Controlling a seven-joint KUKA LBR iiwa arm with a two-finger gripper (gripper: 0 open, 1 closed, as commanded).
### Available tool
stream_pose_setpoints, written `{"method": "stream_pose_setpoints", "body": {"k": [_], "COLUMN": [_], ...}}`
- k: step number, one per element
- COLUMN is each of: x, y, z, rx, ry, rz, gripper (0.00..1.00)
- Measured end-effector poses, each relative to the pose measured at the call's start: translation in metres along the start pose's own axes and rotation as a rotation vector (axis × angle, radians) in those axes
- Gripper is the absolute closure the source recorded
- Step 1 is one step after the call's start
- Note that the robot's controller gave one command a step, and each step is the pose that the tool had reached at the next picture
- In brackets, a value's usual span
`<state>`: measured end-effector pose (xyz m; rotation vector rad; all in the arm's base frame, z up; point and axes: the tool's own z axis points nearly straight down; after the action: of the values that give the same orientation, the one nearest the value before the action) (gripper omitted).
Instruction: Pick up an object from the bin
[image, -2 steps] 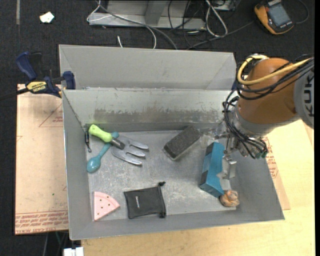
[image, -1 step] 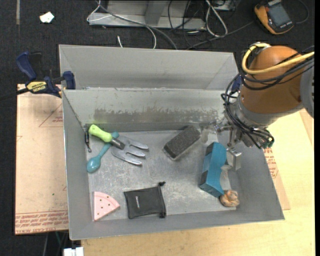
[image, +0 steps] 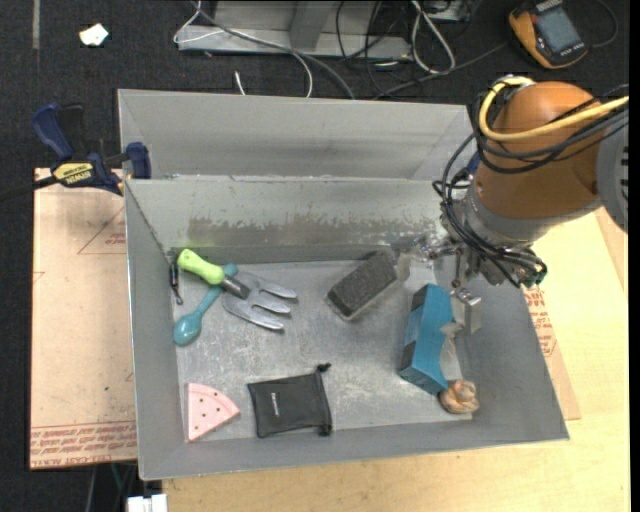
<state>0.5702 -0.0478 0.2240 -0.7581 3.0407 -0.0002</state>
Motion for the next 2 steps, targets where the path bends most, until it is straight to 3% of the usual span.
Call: {"method": "stream_pose_setpoints", "body": {"k": [1,2], "x": [-0.029,-0.061], "y": [-0.01,0.017], "z": [0.05,0.081], "rx": [0.005,0.006], "ry": [-0.006,-0.009], "rz": [-0.203,-0.386], "gripper": [0.0,0.0]}}
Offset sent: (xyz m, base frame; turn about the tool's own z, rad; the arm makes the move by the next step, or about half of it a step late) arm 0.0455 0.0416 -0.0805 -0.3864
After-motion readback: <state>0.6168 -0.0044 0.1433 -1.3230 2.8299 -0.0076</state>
